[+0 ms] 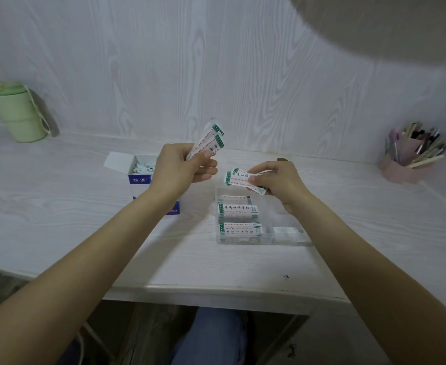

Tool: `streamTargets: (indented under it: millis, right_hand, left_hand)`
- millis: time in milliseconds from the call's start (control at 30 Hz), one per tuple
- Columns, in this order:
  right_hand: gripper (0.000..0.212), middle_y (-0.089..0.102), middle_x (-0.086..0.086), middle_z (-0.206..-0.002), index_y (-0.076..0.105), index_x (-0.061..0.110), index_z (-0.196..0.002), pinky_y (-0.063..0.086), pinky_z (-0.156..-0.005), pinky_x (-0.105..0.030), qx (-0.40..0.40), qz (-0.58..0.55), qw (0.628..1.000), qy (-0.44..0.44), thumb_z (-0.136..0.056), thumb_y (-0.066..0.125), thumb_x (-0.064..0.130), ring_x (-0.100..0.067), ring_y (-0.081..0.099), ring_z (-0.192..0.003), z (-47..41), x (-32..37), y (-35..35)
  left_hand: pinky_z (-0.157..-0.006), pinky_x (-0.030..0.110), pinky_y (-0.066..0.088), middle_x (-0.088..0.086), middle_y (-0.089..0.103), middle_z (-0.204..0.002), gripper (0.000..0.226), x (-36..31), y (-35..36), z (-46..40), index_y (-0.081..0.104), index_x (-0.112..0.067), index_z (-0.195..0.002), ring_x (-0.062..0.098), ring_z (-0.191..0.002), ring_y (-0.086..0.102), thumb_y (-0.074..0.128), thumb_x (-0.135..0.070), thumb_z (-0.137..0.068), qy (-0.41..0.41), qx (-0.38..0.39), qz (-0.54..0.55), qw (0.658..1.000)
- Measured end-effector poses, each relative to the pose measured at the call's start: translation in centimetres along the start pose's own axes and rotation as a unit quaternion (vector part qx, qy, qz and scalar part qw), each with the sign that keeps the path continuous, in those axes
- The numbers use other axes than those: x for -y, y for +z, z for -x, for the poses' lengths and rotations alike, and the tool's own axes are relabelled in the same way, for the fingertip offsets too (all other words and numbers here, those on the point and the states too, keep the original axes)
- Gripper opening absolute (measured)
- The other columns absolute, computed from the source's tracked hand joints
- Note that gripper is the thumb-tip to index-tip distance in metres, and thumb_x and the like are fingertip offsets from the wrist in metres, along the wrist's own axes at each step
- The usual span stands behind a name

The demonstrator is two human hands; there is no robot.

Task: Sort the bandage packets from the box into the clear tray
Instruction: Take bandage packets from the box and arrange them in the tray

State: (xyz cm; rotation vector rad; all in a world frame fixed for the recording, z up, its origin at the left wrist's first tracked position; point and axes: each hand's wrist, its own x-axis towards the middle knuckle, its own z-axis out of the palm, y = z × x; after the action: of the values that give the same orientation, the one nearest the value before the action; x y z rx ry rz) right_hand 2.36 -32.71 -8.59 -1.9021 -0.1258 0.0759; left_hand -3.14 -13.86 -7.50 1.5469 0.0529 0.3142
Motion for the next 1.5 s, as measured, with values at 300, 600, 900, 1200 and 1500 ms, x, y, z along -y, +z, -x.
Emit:
streamTargets:
  millis: [300,600,900,1200,1500]
  right_hand:
    - [0.010,0.053,0.010,-0.069,0.074,0.010,-0.090,0.035,-0.052,-0.005,0.040,0.275,0.955,-0.101,-0.081,0.070,0.008,0.000,0.045,-0.065,-1.7,-1.3,2.0]
    - [0.015,0.069,-0.001,-0.094,0.073,0.020,-0.090,0.049,-0.071,-0.029,0.055,0.447,0.888,-0.094,-0.082,0.066,0.010,-0.019,0.061,-0.088,-2.4,-0.8,3.4]
    - [0.019,0.071,-0.008,-0.095,0.074,0.015,-0.091,0.054,-0.074,-0.034,0.076,0.462,0.878,-0.103,-0.081,0.063,0.003,-0.024,0.064,-0.088,-2.7,-0.8,3.6]
    - [0.018,0.066,-0.005,-0.102,0.071,0.017,-0.095,0.050,-0.071,-0.031,0.085,0.526,0.842,-0.080,-0.083,0.061,0.007,-0.025,0.064,-0.091,-2.7,0.3,3.9]
    - [0.009,0.071,0.001,-0.084,0.072,0.018,-0.090,0.050,-0.068,-0.027,0.039,0.197,0.975,-0.090,-0.087,0.064,0.017,-0.014,0.066,-0.079,-0.9,1.3,1.3]
  left_hand:
    - [-0.063,0.020,0.058,0.012,0.071,-0.083,0.006,0.5,0.1,-0.3,0.063,-0.013,-0.096,0.017,-0.071,0.072,0.058,-0.011,-0.093,-0.006,0.008,-0.001,1.000]
    - [-0.063,0.020,0.058,0.015,0.071,-0.085,0.015,0.7,0.2,-0.2,0.063,-0.005,-0.106,0.019,-0.074,0.073,0.058,-0.010,-0.093,-0.016,0.013,-0.001,1.000]
    - [-0.066,0.021,0.058,0.015,0.071,-0.086,0.013,0.6,0.2,0.0,0.062,-0.008,-0.105,0.020,-0.075,0.073,0.057,-0.009,-0.093,-0.020,0.018,0.004,1.000]
    - [-0.062,0.019,0.057,0.013,0.071,-0.084,0.013,0.3,0.4,0.3,0.061,-0.007,-0.105,0.019,-0.072,0.073,0.058,-0.010,-0.093,-0.034,0.044,-0.001,0.998]
    - [-0.063,0.021,0.058,0.016,0.073,-0.081,0.011,0.3,0.3,0.8,0.063,-0.001,-0.099,0.026,-0.075,0.073,0.062,-0.003,-0.088,-0.080,0.087,0.042,0.992]
